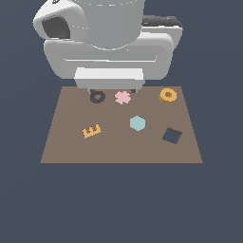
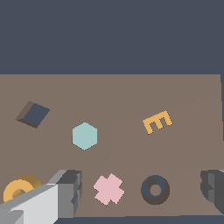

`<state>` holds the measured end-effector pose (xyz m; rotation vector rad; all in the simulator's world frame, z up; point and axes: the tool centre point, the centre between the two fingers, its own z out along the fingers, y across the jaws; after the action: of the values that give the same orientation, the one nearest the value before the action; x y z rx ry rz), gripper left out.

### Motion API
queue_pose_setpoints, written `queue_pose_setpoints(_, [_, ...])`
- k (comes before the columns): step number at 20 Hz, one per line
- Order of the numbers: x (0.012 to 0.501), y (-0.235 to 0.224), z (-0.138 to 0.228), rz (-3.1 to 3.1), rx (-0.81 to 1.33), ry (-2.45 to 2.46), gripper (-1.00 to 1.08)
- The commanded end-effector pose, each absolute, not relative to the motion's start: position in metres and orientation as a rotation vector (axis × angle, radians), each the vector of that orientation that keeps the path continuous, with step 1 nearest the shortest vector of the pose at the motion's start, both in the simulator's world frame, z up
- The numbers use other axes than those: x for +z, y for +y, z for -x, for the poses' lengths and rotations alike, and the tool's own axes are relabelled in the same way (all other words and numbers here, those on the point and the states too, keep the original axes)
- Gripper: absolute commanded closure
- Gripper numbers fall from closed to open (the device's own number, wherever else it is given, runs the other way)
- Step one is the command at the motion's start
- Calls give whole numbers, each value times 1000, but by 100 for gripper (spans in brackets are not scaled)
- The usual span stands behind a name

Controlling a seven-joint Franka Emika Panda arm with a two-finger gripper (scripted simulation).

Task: Insert a designated object into the corresponding slot on a board.

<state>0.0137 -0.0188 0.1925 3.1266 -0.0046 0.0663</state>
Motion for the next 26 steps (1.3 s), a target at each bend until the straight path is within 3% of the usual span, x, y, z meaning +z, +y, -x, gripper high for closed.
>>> queue_pose_setpoints(1, [193,-19,-14,-3127,66,-5,-92])
queue_pose_setpoints(13, [168,12,8,-3129,55,-52,-92])
queue_pose_setpoints(26, [95,109,65,-3131,21,-194,-92])
